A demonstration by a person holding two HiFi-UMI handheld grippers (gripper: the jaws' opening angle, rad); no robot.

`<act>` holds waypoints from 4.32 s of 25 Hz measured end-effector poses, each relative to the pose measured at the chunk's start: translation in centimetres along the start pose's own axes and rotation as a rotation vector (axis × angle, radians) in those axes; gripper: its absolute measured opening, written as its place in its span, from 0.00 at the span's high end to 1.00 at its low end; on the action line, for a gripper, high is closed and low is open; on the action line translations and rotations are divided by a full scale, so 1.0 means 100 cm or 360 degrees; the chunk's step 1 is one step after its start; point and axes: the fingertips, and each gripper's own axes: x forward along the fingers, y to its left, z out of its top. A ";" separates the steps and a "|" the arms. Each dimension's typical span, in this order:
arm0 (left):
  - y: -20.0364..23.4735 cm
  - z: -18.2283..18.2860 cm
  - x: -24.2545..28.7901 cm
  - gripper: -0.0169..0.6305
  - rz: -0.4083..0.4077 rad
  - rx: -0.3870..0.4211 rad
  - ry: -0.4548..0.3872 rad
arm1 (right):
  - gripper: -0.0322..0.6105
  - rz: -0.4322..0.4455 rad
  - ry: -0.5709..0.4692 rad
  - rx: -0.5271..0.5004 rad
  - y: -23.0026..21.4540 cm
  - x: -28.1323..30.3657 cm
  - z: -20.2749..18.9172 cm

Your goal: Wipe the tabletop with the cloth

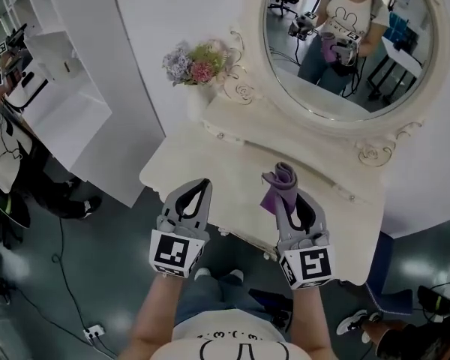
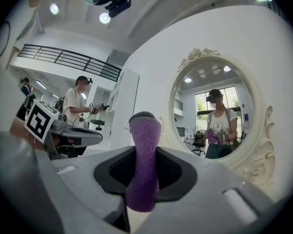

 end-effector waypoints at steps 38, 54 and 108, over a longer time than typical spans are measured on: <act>0.247 -0.098 0.145 0.98 -0.0196 -0.0186 0.0182 | 0.81 -0.0165 0.1161 0.1109 0.019 0.435 -0.186; 0.219 -0.105 0.153 0.98 -0.0270 -0.0220 0.0216 | 0.81 -0.0306 0.1217 0.1011 -0.017 0.399 -0.200; -0.145 -0.073 0.218 0.98 -0.0573 -0.0117 0.0217 | 0.81 -0.0693 0.1149 0.1048 -0.332 0.026 -0.246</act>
